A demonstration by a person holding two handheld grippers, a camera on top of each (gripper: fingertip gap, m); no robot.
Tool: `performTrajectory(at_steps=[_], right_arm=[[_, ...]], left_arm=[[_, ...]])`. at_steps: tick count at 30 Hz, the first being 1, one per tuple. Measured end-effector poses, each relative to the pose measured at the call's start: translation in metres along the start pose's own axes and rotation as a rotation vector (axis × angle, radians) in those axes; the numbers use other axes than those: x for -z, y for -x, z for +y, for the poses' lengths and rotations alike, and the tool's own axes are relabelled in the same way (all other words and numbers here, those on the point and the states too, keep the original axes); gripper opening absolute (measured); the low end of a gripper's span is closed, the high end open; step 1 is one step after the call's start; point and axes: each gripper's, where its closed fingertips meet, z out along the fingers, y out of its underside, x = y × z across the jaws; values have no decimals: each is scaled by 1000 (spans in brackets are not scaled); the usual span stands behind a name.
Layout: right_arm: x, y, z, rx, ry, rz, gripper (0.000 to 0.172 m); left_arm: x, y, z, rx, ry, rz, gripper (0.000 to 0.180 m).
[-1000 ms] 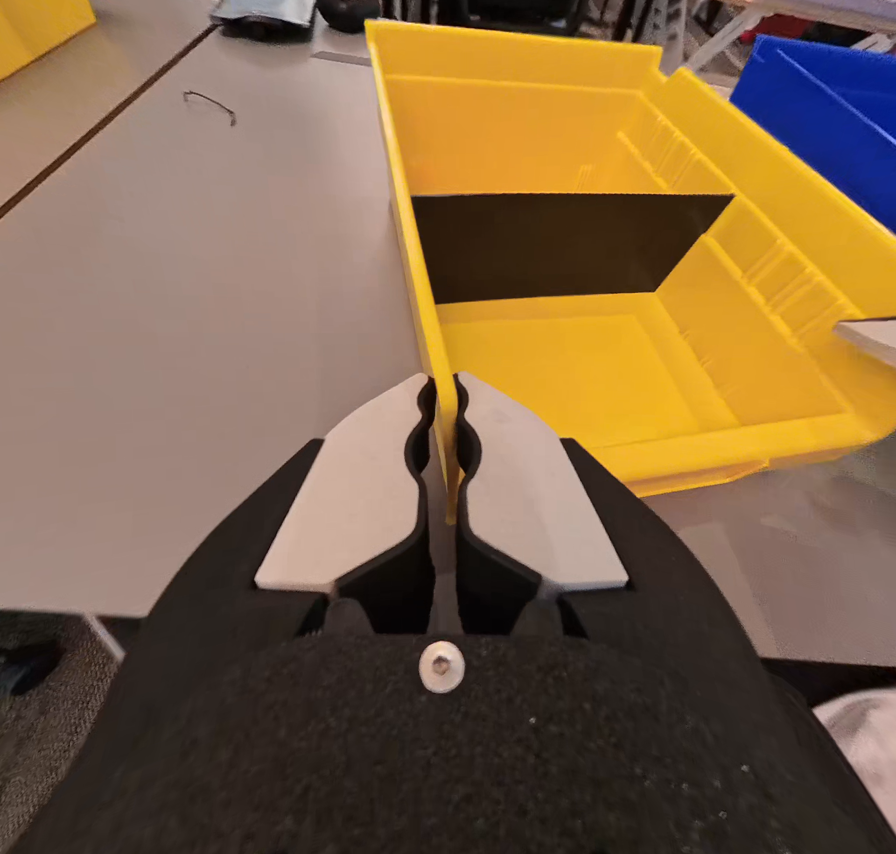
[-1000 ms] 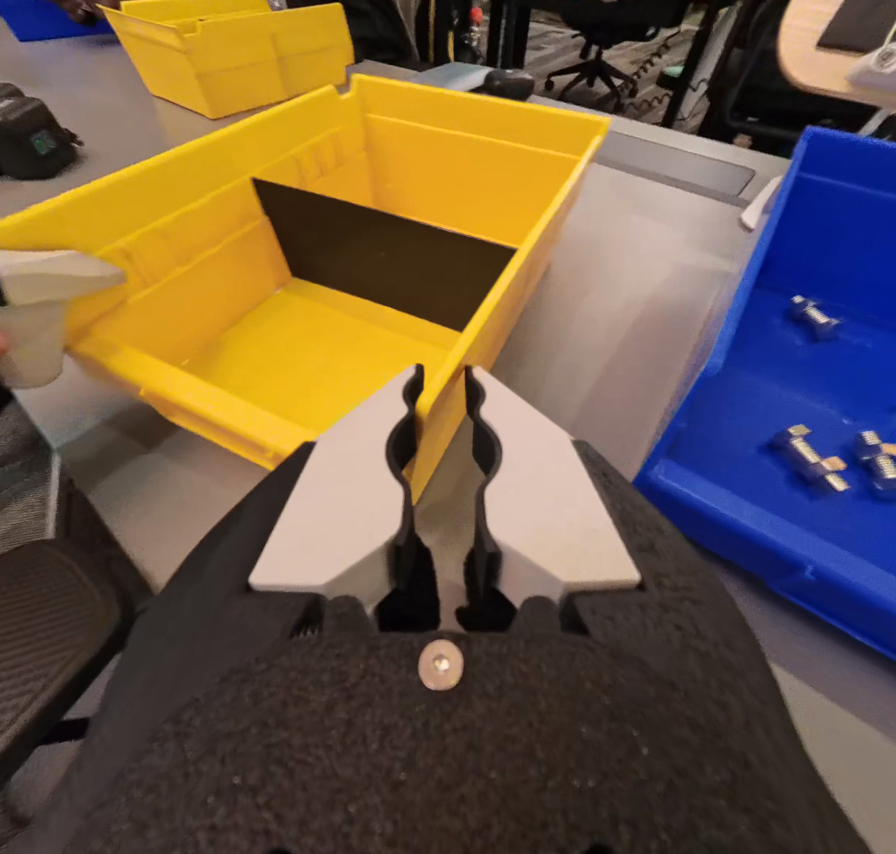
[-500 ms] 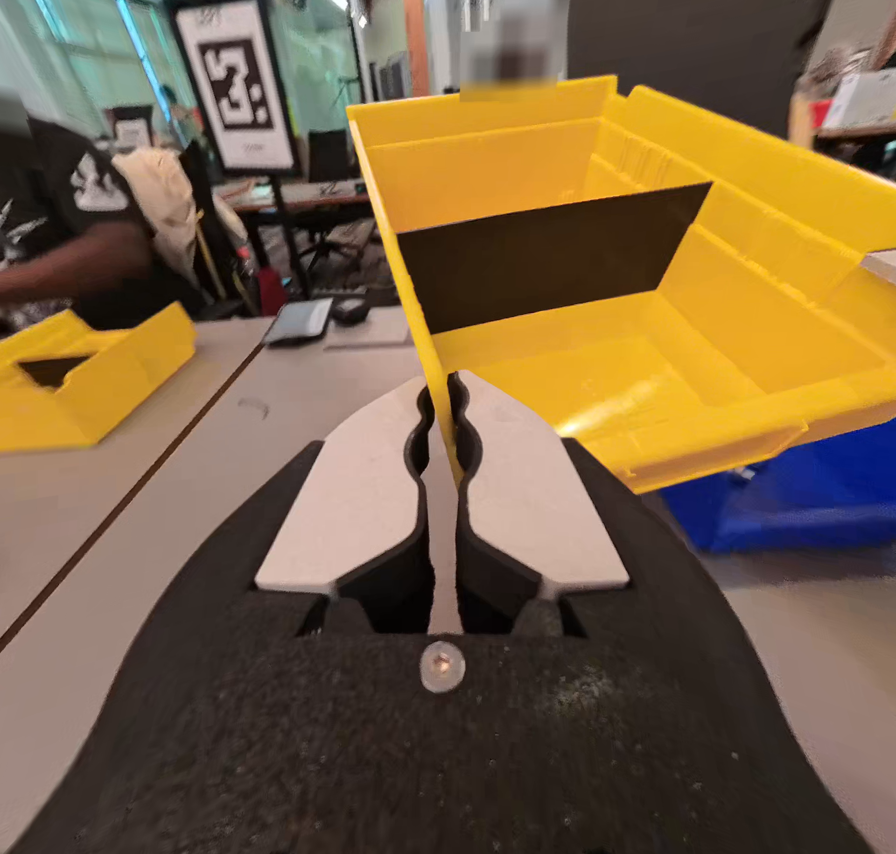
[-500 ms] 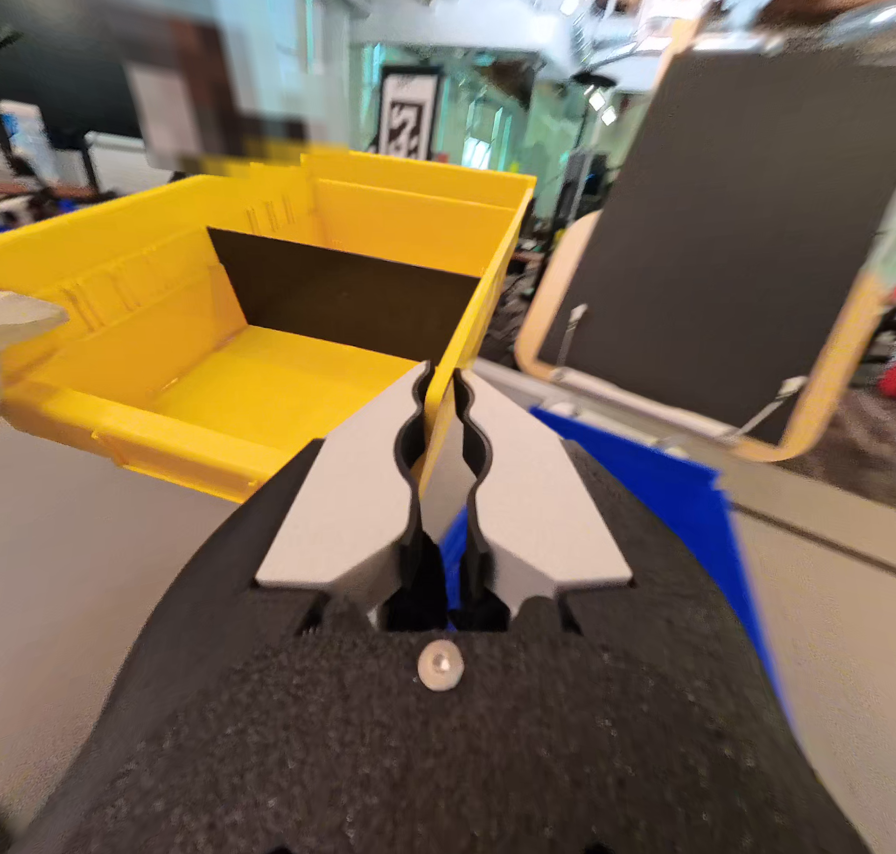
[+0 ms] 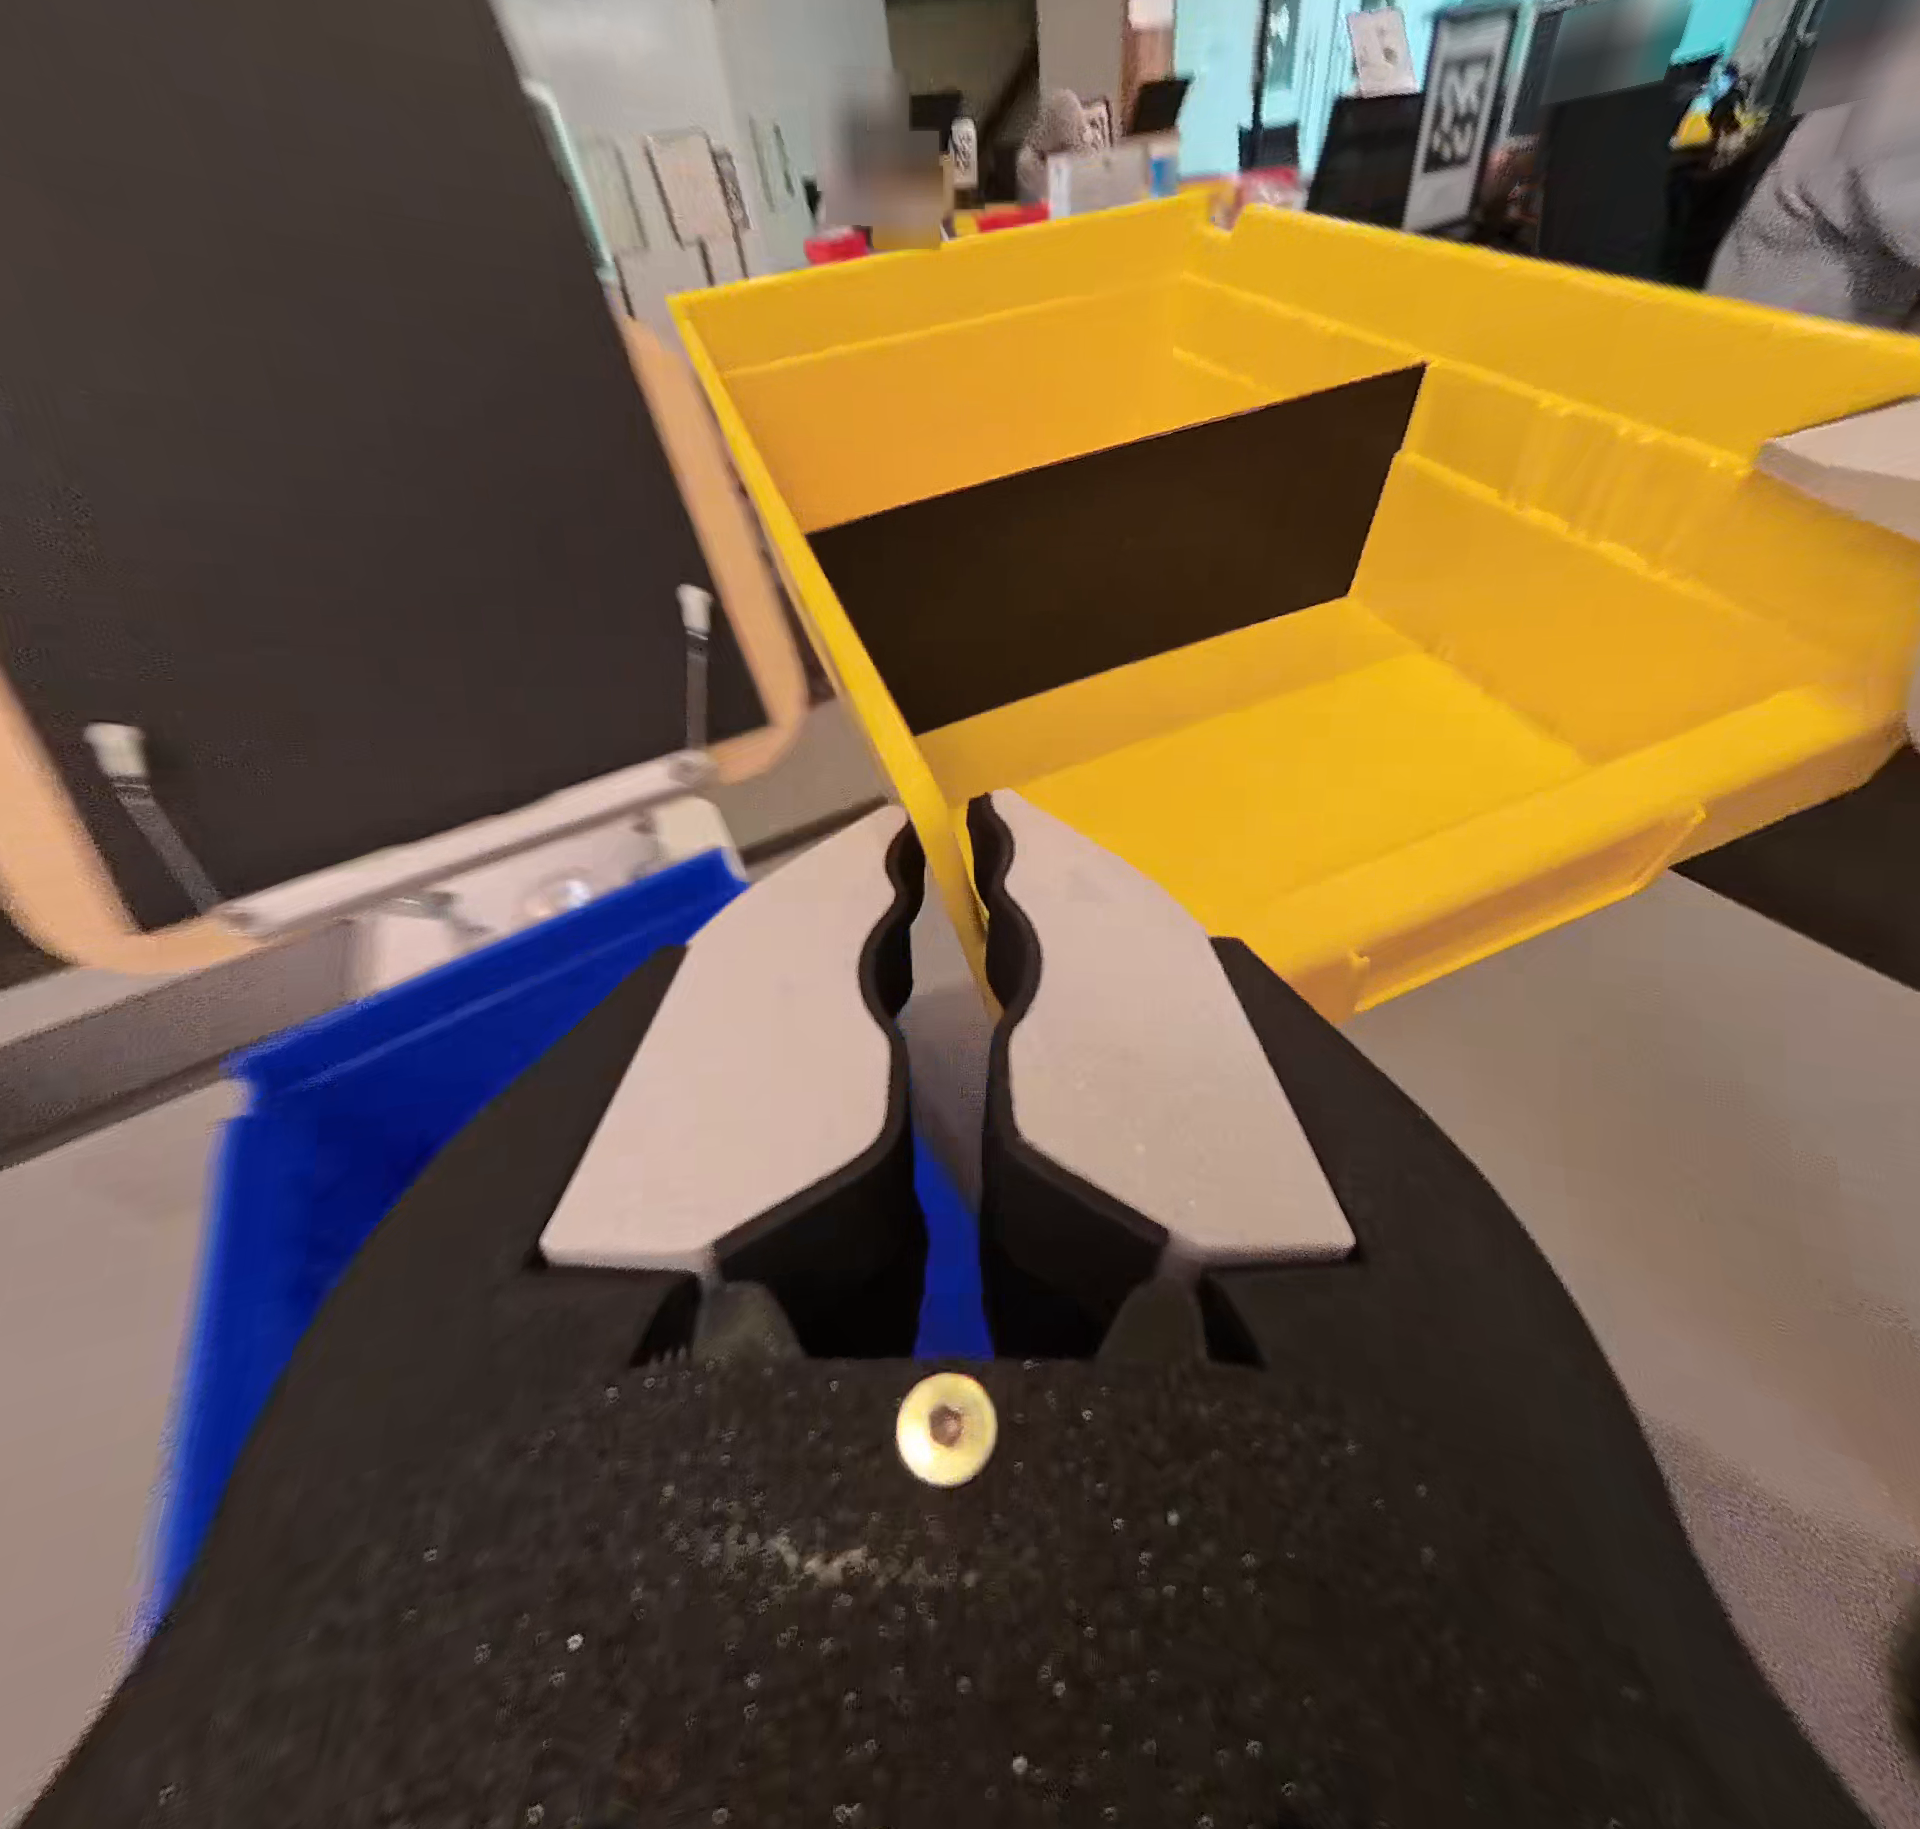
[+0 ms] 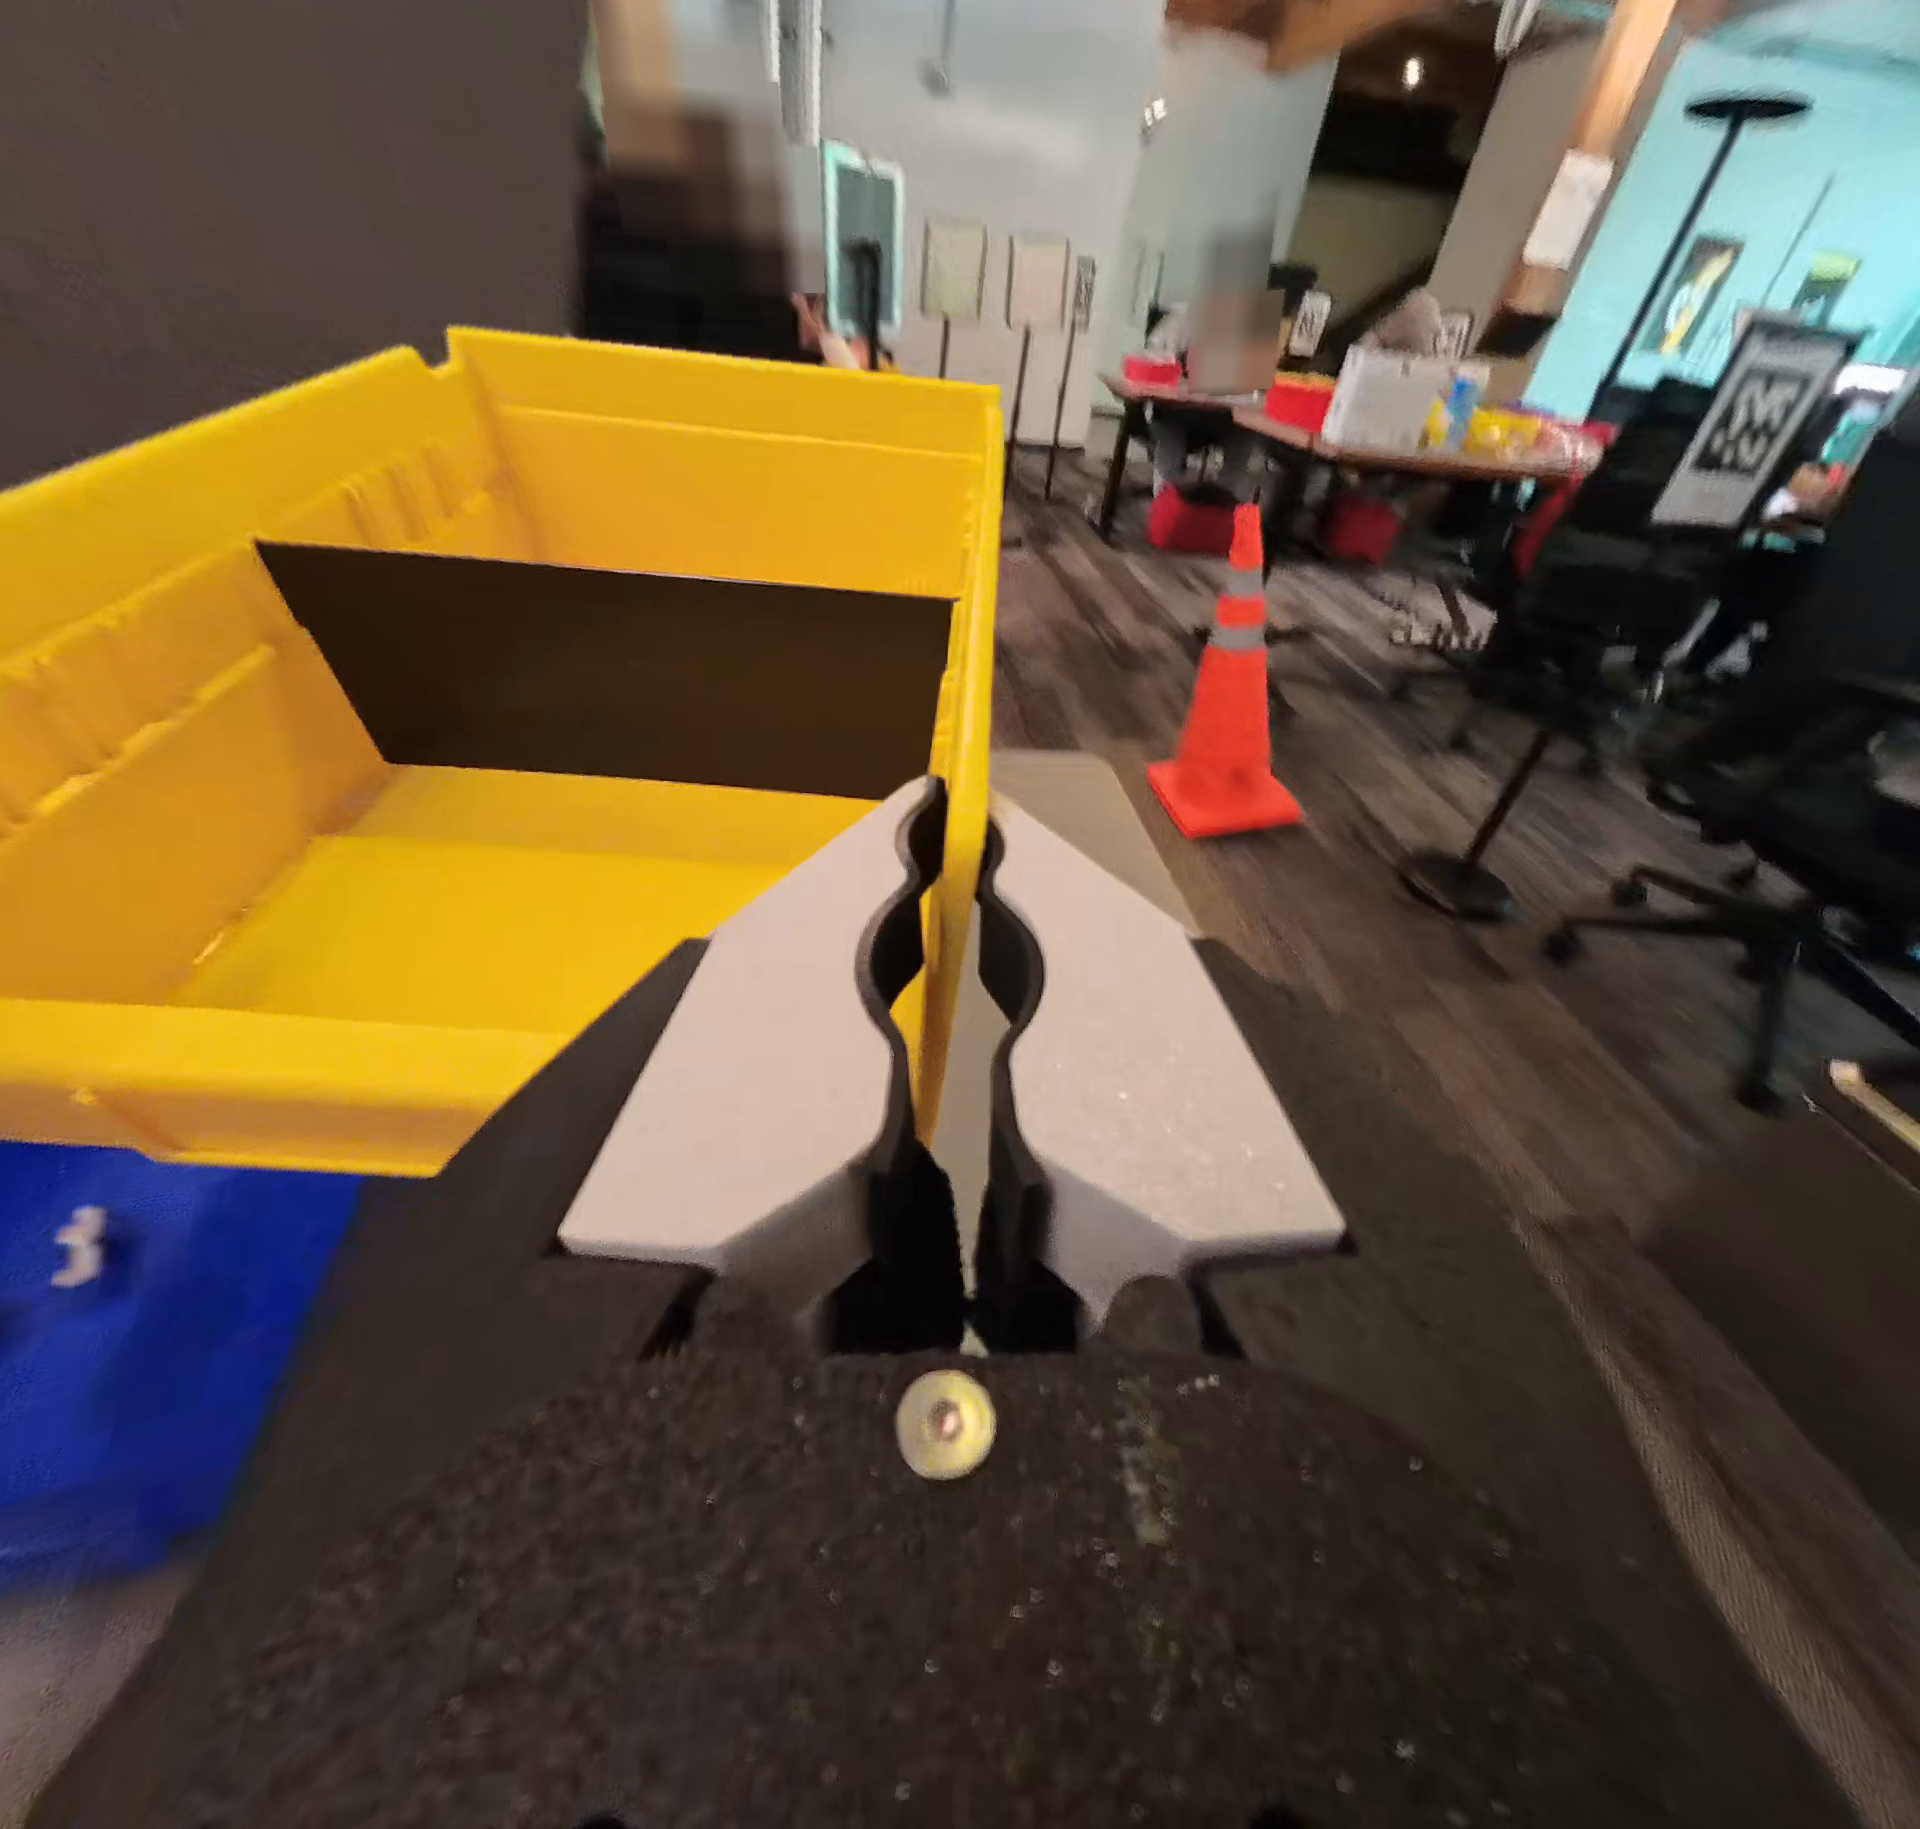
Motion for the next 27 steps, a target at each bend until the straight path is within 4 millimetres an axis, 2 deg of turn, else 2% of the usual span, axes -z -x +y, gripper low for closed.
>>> performTrajectory(at_steps=[2,4,7,9,10,13,15,20,25,27], right_arm=[[-9,-36,37,-29,74,-12,2],[-13,-60,75,-61,131,-32,3],[-21,-75,127,-26,218,-26,3],[-28,-78,148,20,251,-42,2],[-32,-78,157,-12,268,-61,2],[-41,-83,170,-87,280,-88,2],[-44,-87,177,-76,293,-89,2],[-46,-95,202,-155,365,-78,3],[-48,-98,204,-207,358,-63,5],[-47,-97,204,-198,352,-57,6]], left_arm=[[-27,-40,25,2,45,32,9],[-49,-69,59,9,103,57,8],[-65,-95,103,32,178,69,8],[-67,-103,120,42,195,67,9],[-67,-106,126,39,198,62,10],[-66,-115,135,11,180,45,12],[-68,-122,142,9,179,49,13],[-65,-143,167,24,239,129,23],[-58,-156,166,76,310,287,35],[-46,-157,158,93,325,376,34]])
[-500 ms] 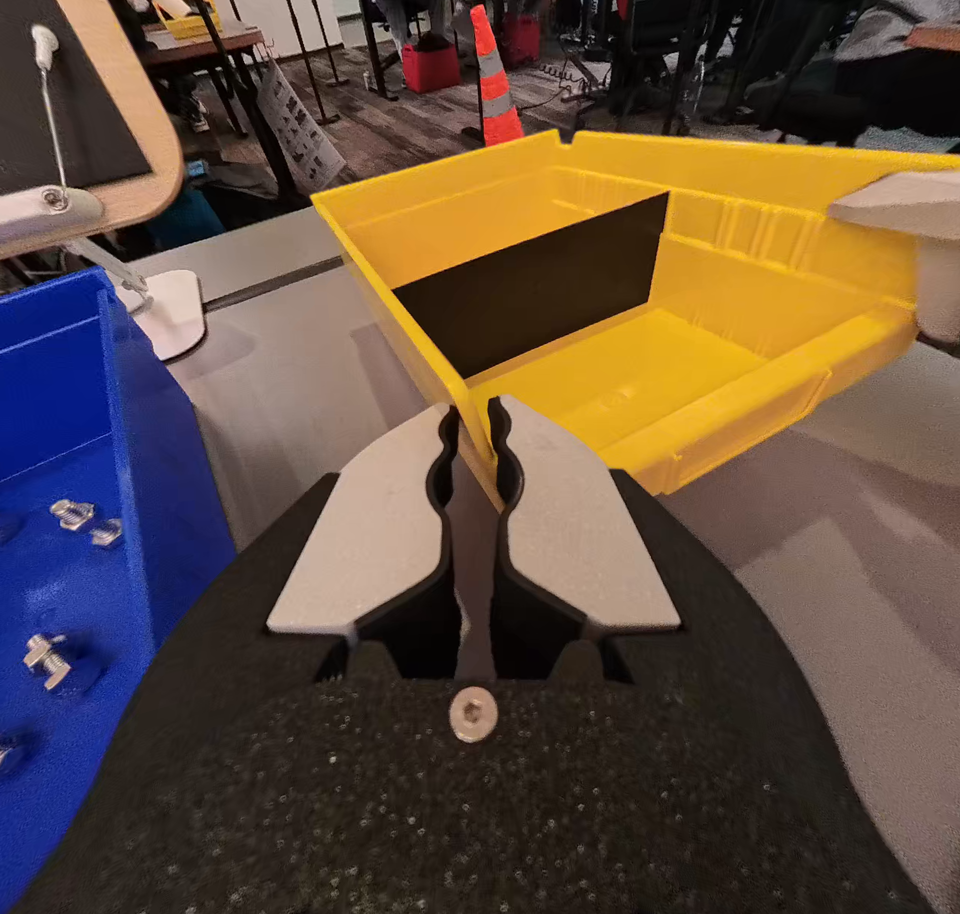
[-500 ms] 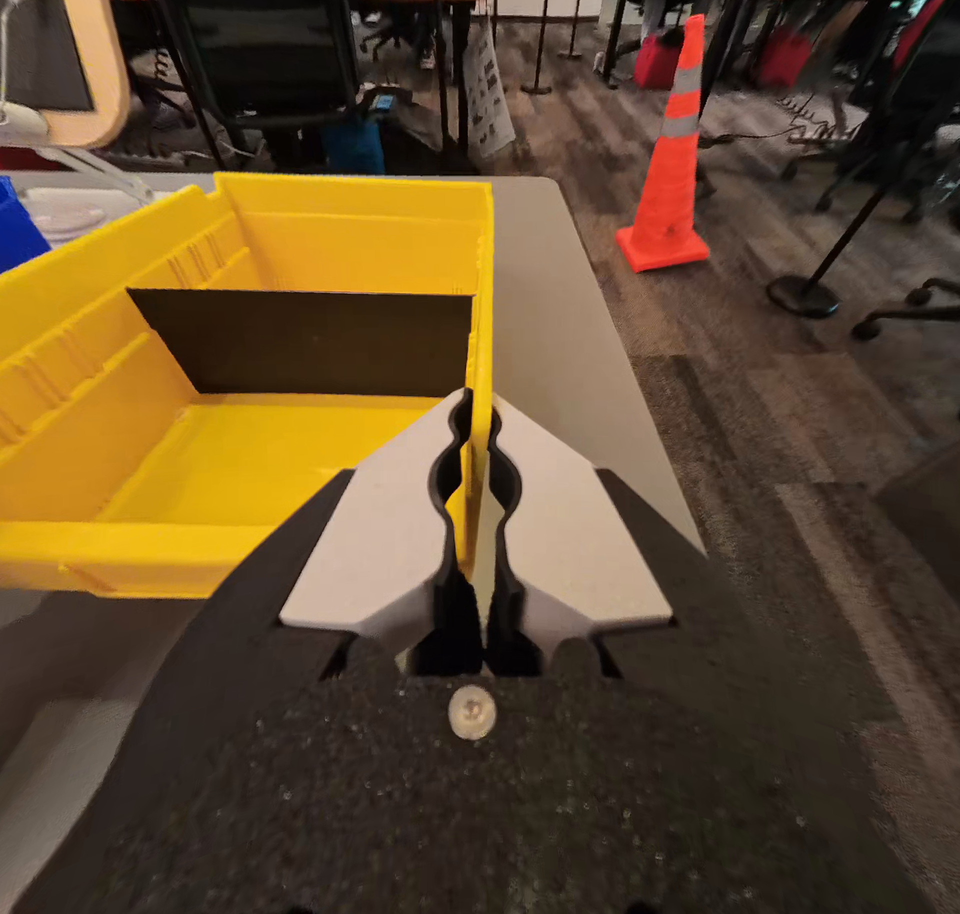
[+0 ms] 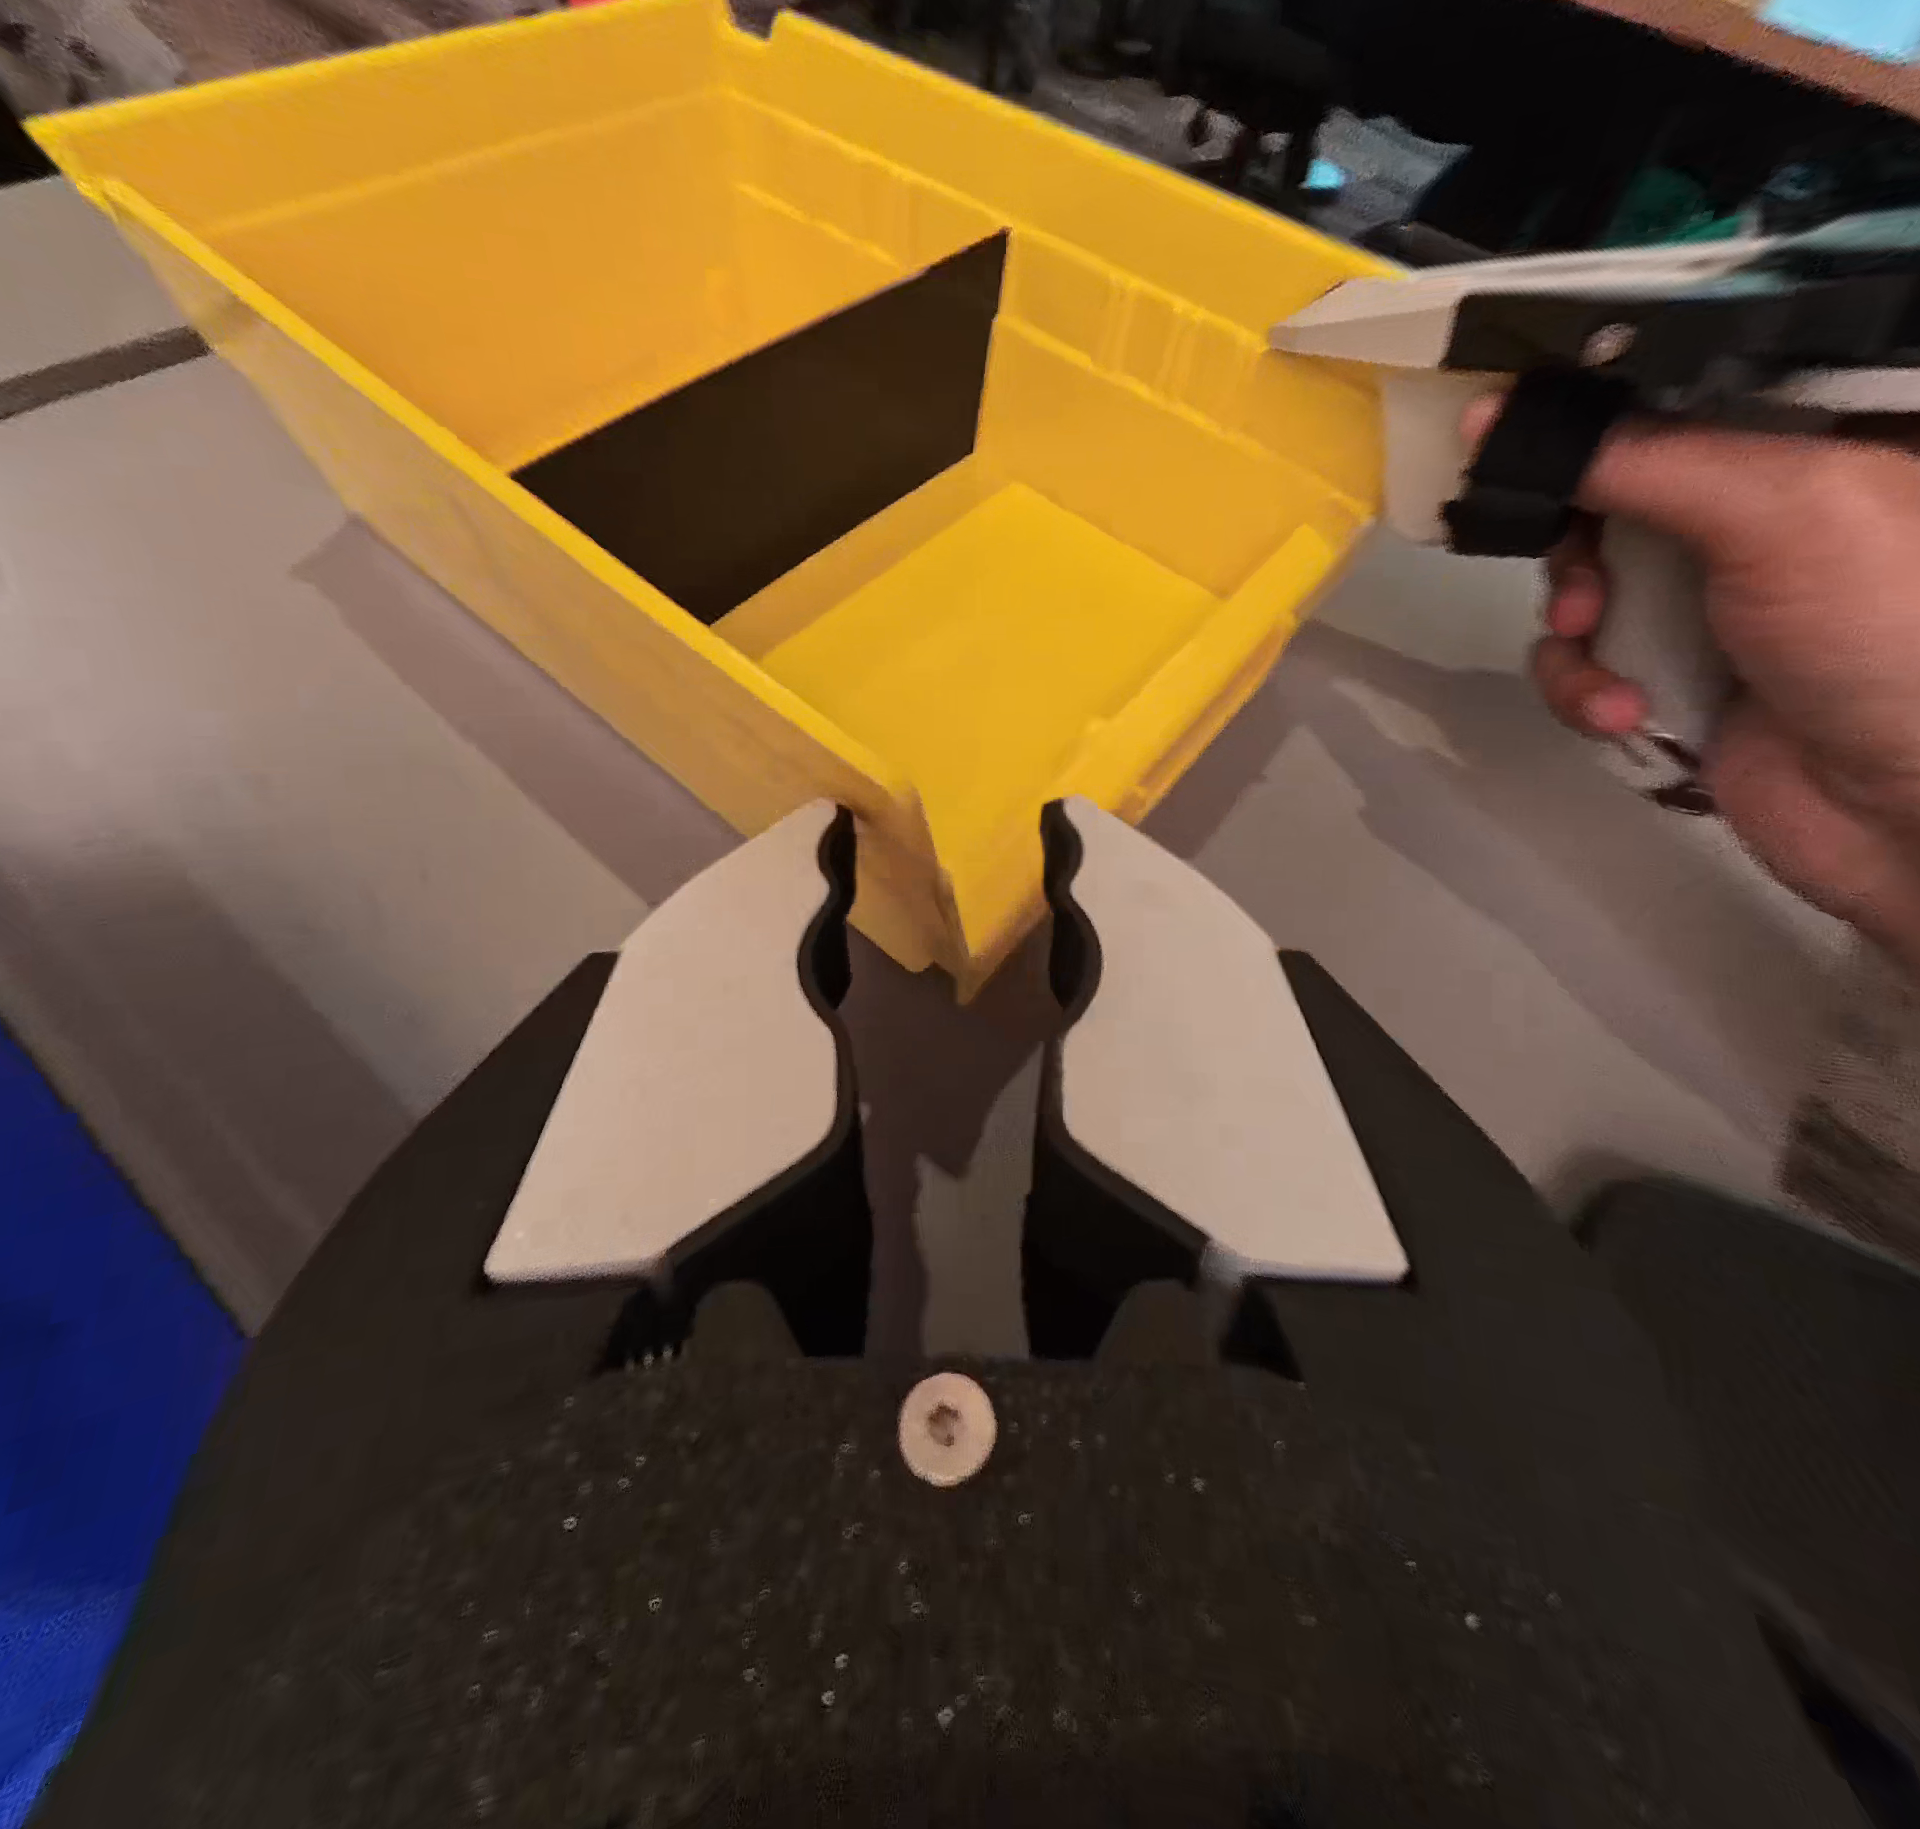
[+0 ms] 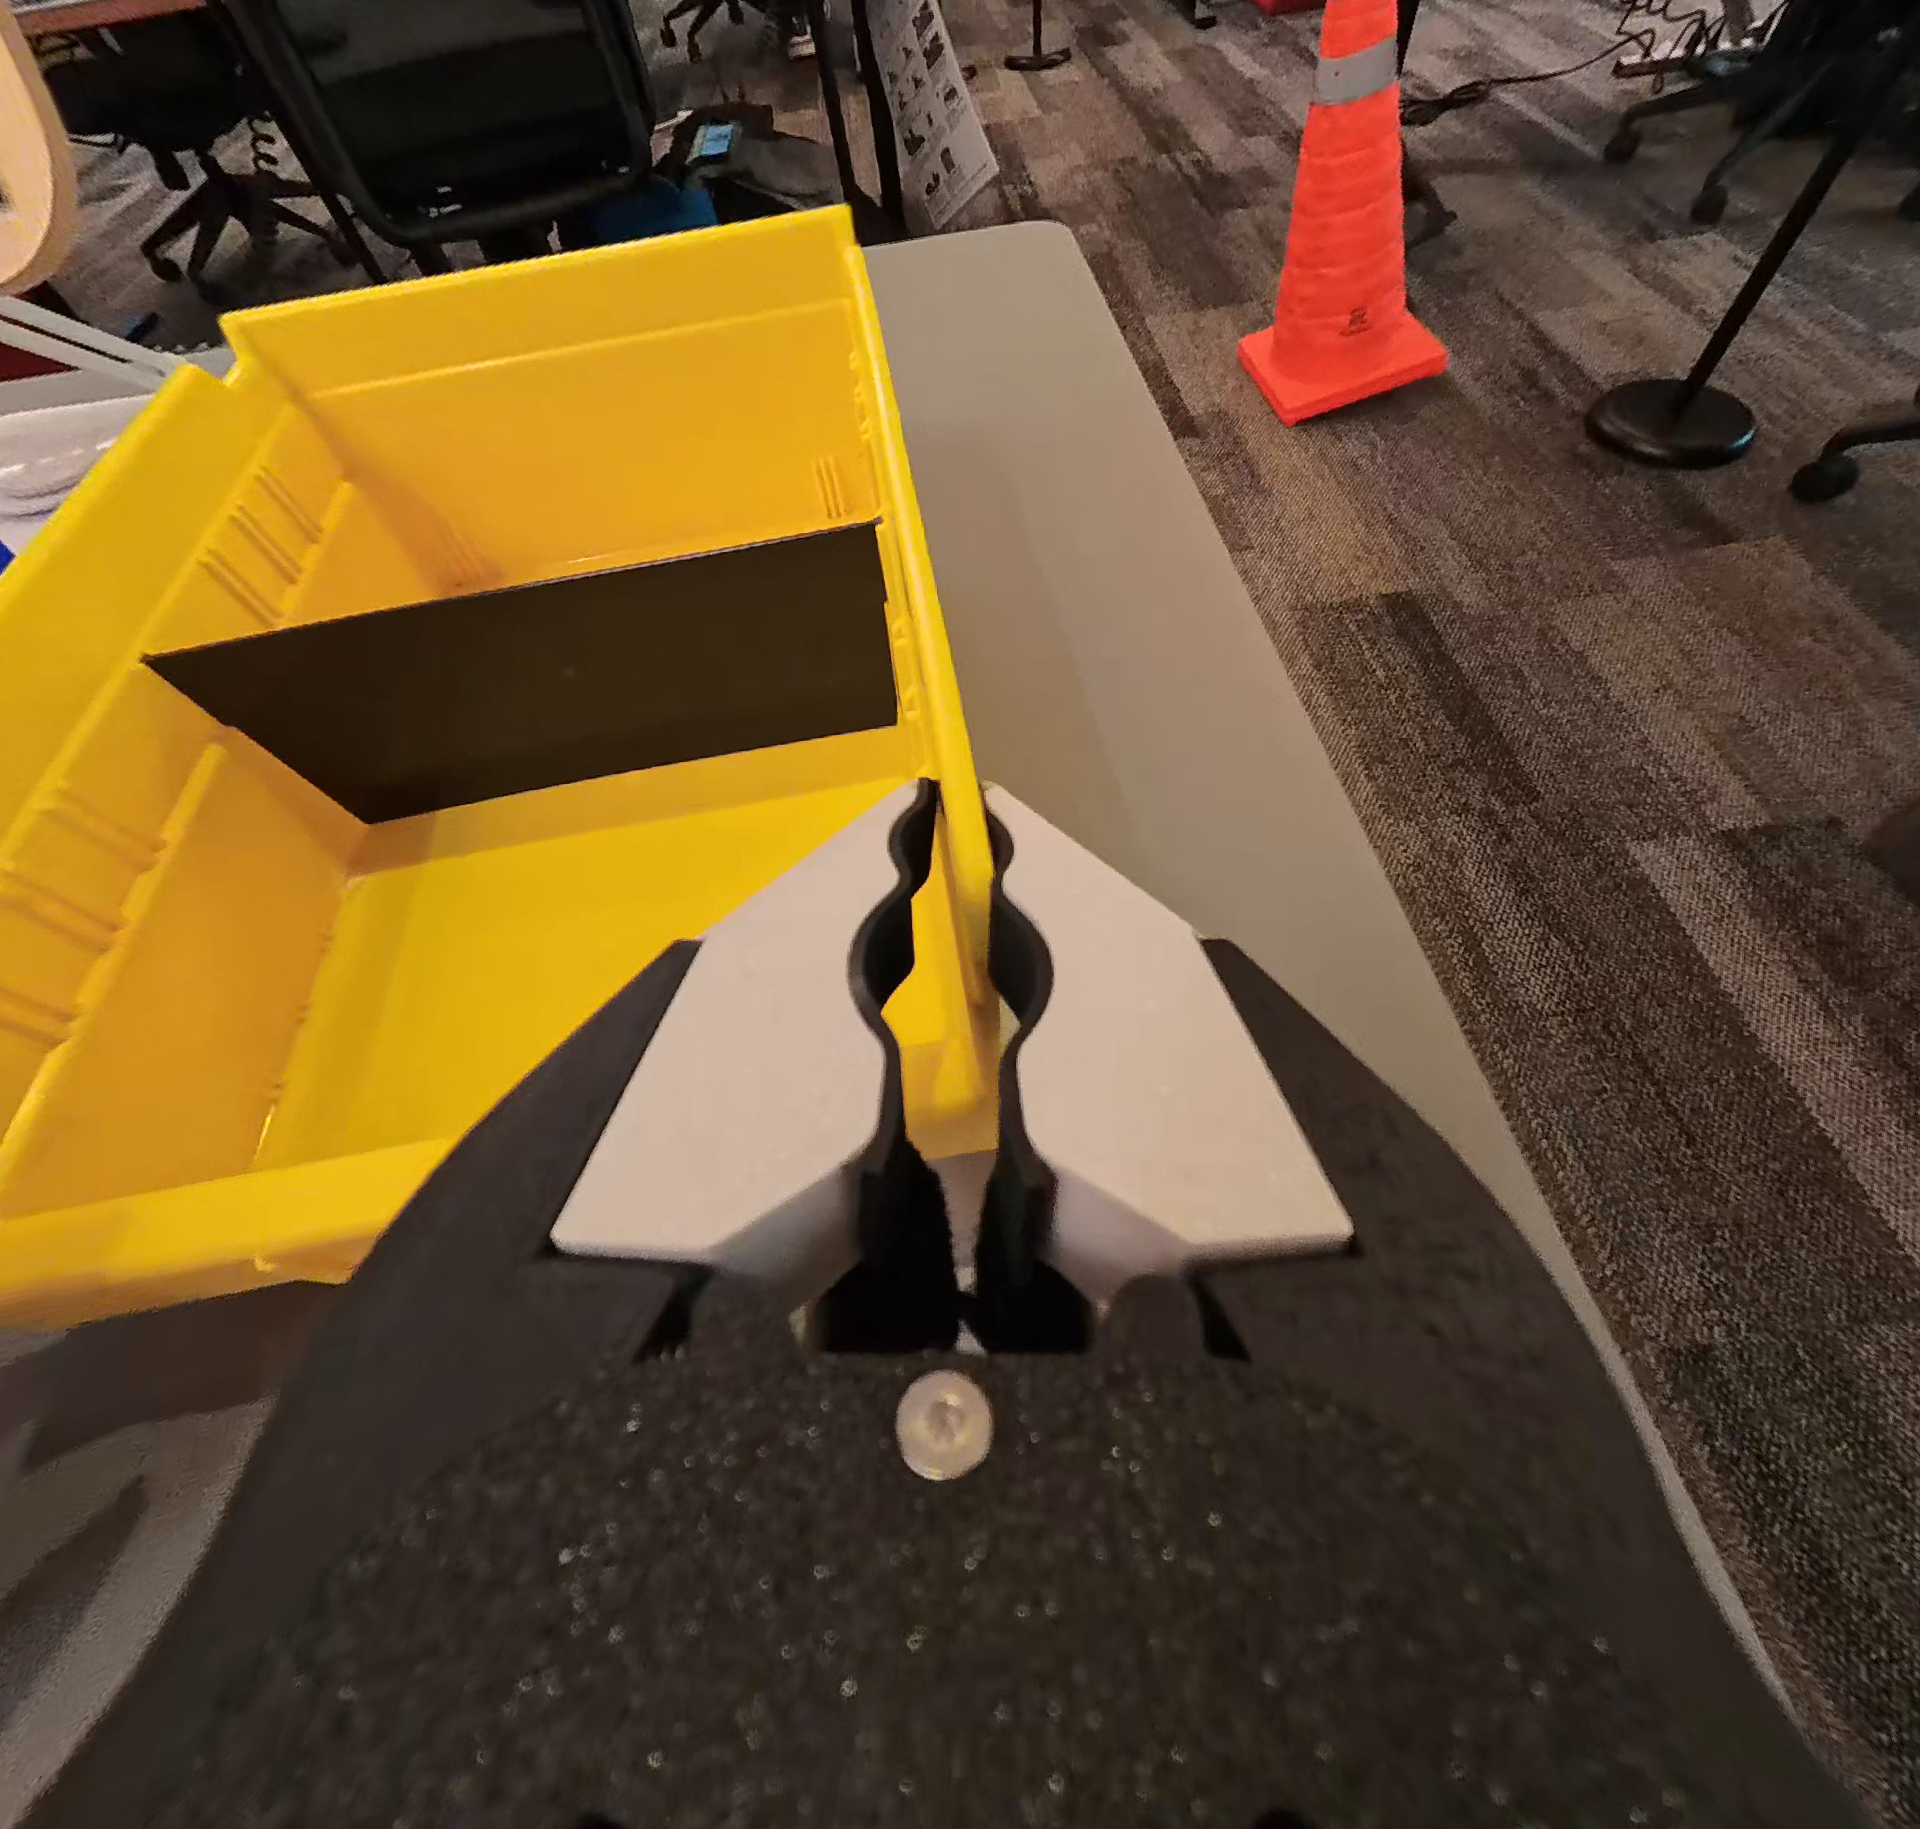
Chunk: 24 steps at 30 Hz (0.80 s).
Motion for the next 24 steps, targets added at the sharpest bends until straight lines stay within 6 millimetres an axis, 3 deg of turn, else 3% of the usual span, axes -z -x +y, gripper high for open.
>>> performTrajectory(at_steps=[2,4,6,7,9,11,13,15,18,21,23,24], right_arm=[[4,-1,-4,46,-17,28,9],[14,-3,-16,103,-69,80,16],[31,1,-36,192,-119,147,23],[41,13,-49,239,-164,155,23],[62,57,-74,282,-261,91,24],[79,126,-84,256,-335,-84,24],[89,203,-76,172,-363,-307,25],[86,265,-46,122,-280,-463,28],[69,307,-5,96,-198,-483,32],[48,330,30,180,-129,-442,35],[30,333,49,238,-57,-359,33],[23,334,53,250,-39,-326,22]], left_arm=[[27,-1,-11,11,-33,67,32],[69,4,-28,19,-99,111,34],[118,28,-44,-3,-200,65,34],[143,47,-48,-20,-241,6,34],[191,97,-49,-44,-296,-166,37],[234,149,-40,-39,-344,-356,41],[259,191,-17,19,-339,-482,46],[262,213,13,107,-298,-503,50],[248,225,53,133,-223,-515,53],[227,233,80,89,-101,-527,51],[215,233,84,109,-69,-492,41],[212,236,85,121,-67,-501,33]])
